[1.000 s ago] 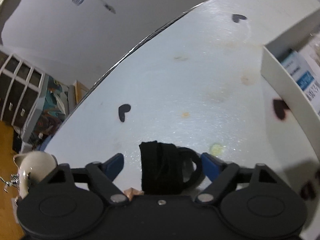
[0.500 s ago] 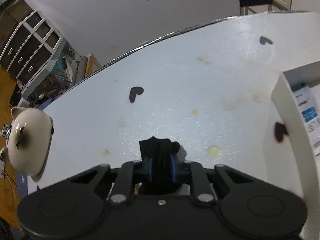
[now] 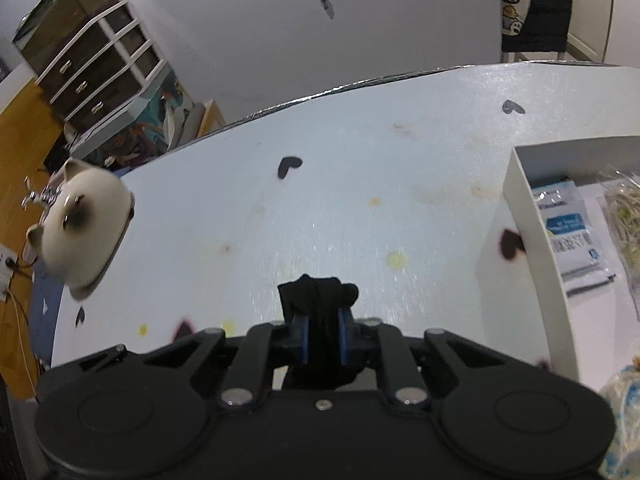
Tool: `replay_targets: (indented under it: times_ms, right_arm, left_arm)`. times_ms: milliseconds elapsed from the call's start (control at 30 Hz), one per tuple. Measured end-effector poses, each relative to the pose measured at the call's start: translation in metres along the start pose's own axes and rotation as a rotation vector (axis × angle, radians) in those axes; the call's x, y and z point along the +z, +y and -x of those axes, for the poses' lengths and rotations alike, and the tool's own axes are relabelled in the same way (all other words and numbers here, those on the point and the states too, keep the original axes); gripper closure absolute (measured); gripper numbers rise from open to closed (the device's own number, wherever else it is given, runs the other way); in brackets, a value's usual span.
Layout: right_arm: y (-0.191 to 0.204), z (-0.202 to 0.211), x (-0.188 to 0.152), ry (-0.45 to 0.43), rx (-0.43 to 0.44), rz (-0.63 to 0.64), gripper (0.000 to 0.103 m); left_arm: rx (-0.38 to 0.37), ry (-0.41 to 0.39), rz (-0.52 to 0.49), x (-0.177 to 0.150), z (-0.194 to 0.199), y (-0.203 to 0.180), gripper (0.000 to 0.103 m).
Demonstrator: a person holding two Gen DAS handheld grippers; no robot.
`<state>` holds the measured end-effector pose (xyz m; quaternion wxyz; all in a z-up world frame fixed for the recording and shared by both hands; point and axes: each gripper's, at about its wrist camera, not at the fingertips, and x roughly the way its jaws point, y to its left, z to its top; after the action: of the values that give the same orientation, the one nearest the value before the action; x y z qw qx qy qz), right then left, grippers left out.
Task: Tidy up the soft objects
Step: 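Lift and carry the satin and black scrunchies over the white tray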
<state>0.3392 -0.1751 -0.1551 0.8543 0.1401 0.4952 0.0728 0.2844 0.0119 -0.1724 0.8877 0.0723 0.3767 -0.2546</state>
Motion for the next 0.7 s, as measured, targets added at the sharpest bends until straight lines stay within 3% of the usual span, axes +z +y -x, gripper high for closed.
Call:
replay_targets:
  times_ms: [67,100,133,233,333,467,533,700]
  right_arm:
    - [-0.001,0.004,-0.007,0.003,-0.001,0.008,0.089]
    - [-0.002,0.006,-0.009,0.006,0.001,0.008,0.089]
    - [-0.002,0.007,-0.012,0.008,0.003,0.007,0.089]
    - [-0.004,0.011,-0.017,0.009,0.004,0.009,0.088]
    - [-0.005,0.015,-0.020,0.011,0.005,0.017,0.088]
    - [-0.005,0.019,-0.021,0.006,0.005,0.024,0.088]
    - [-0.005,0.021,-0.021,0.004,0.006,0.025,0.088]
    - [-0.006,0.023,-0.023,0.004,0.008,0.027,0.088]
  left_arm:
    - [0.004,0.025,0.021,-0.002,0.003,-0.002,0.019]
    - [0.022,0.030,0.029,-0.004,0.007,-0.006,0.015]
    - [0.045,0.026,0.044,-0.005,0.011,-0.007,0.018]
    - [0.064,0.019,0.098,-0.012,0.021,-0.008,0.042]
    - [0.009,0.036,0.069,-0.018,0.024,-0.009,0.039]
    - [0.040,0.039,0.056,-0.020,0.027,-0.010,0.017]
    - [0.074,0.046,0.066,-0.021,0.025,-0.009,0.017]
    - [0.058,0.086,0.202,-0.023,0.015,-0.004,0.021]
